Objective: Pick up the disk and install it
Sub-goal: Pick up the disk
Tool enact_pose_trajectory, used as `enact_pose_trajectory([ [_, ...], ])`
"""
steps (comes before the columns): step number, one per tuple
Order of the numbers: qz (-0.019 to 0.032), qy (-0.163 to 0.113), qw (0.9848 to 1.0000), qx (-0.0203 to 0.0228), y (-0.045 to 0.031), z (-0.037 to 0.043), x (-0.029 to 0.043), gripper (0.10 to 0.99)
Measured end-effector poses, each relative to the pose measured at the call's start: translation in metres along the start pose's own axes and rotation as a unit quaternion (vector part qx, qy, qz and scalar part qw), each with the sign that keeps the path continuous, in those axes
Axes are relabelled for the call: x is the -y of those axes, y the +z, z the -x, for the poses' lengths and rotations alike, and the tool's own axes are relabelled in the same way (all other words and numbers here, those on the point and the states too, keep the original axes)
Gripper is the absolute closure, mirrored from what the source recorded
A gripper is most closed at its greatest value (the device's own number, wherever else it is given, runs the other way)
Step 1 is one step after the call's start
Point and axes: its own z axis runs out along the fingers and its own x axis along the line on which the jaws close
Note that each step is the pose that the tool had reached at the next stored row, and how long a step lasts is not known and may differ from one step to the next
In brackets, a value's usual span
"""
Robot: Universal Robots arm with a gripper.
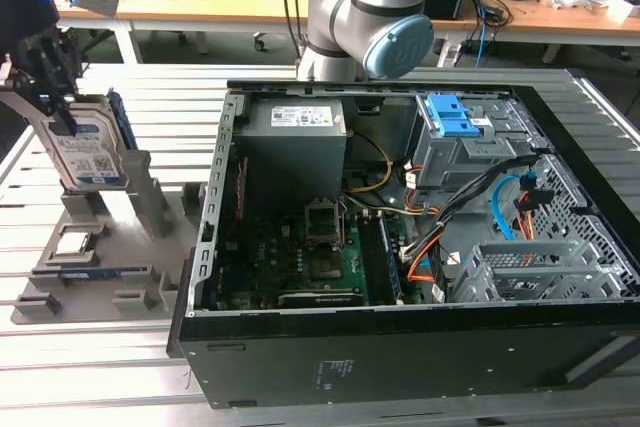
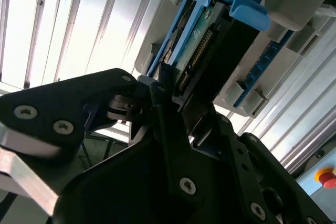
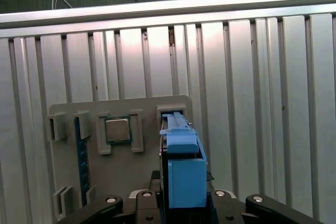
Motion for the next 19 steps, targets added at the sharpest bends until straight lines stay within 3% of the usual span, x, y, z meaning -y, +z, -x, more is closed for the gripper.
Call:
enact_pose_trajectory([
  [19, 0.0000, 0.000, 1.0000, 0.0000, -0.0347, -0.0011, 0.0008, 0.722],
])
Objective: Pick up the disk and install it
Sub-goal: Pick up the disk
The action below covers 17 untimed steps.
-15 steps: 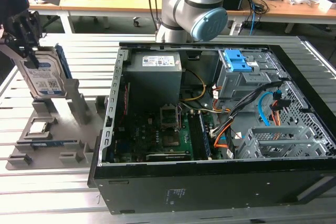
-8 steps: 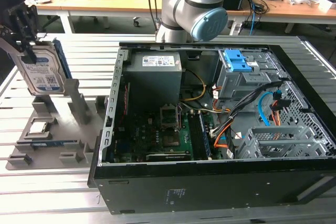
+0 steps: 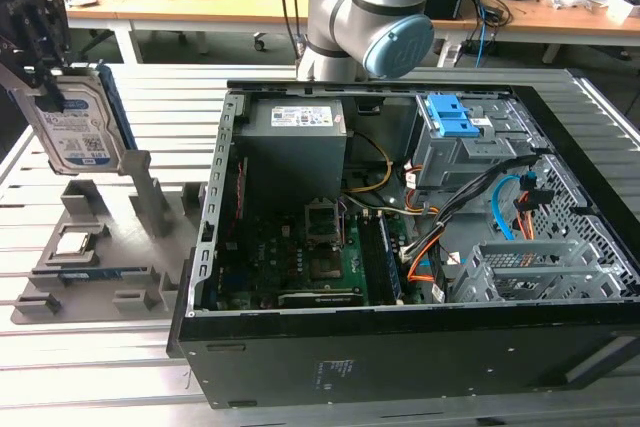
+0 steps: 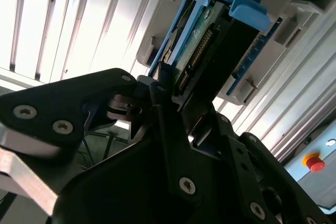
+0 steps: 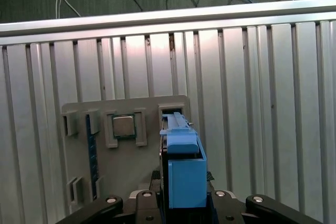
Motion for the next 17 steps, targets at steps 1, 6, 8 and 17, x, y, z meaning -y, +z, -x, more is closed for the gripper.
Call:
enact_pose_trajectory([
  [1, 0.0000, 0.000, 1.0000, 0.0000, -0.0010, 0.0000, 0.0000, 0.722],
  [6, 0.0000, 0.000, 1.0000, 0.0000, -0.0110, -0.0003, 0.0003, 0.722],
  [8, 0.0000, 0.000, 1.0000, 0.0000, -0.0136, -0.0004, 0.0003, 0.722],
  [17, 0.0000, 0.000, 1.0000, 0.0000, -0.0285, -0.0009, 0.0007, 0.722],
])
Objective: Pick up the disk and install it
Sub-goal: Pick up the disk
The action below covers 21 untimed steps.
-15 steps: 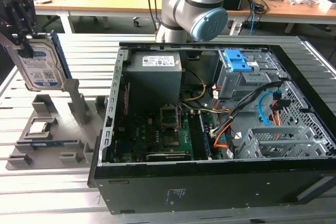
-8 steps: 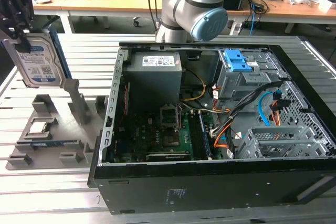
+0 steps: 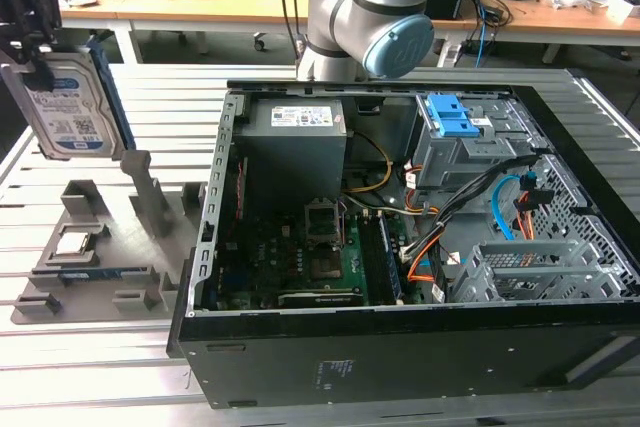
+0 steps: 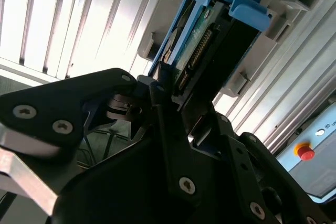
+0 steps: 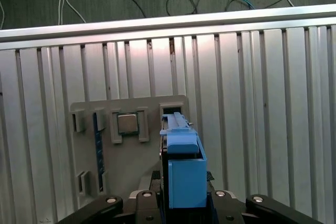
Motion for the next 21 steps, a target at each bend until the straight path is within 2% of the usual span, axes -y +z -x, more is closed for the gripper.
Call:
enact_pose_trajectory([
  [4, 0.0000, 0.000, 1.0000, 0.0000, -0.0075, -0.0002, 0.0002, 0.722],
  [8, 0.0000, 0.000, 1.0000, 0.0000, -0.0188, -0.0006, 0.0004, 0.722],
  [21, 0.0001, 0.000, 1.0000, 0.0000, -0.0422, -0.0013, 0.0010, 0.722],
])
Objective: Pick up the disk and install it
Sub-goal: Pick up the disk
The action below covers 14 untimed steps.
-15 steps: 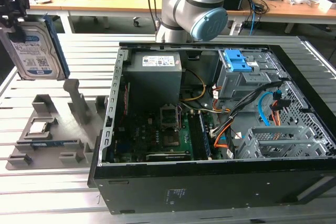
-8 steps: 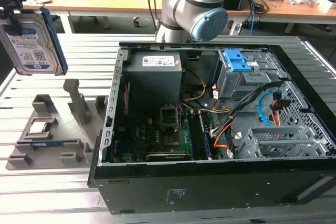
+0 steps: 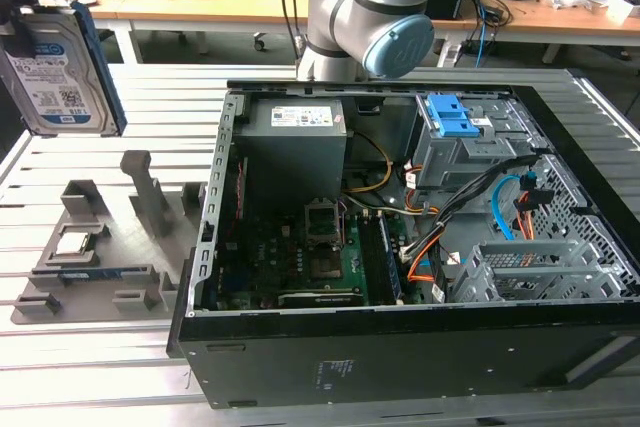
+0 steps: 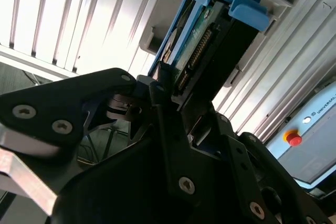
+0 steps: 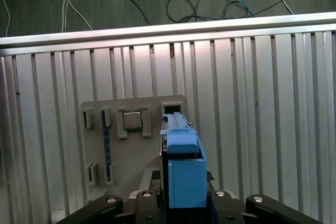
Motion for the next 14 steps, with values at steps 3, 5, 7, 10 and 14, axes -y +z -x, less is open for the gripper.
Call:
enact_pose_trajectory([
  [3, 0.0001, 0.000, 1.0000, 0.0000, -0.0073, -0.0002, 0.0002, 0.722],
  [5, 0.0001, 0.000, 1.0000, 0.0000, -0.0129, -0.0004, 0.0003, 0.722],
  [7, 0.0001, 0.000, 1.0000, 0.0000, -0.0168, -0.0005, 0.0004, 0.722],
  [10, 0.0002, 0.000, 1.0000, 0.0000, -0.0268, -0.0008, 0.0006, 0.722],
  [14, 0.0002, 0.000, 1.0000, 0.0000, -0.0351, -0.0011, 0.0008, 0.722],
])
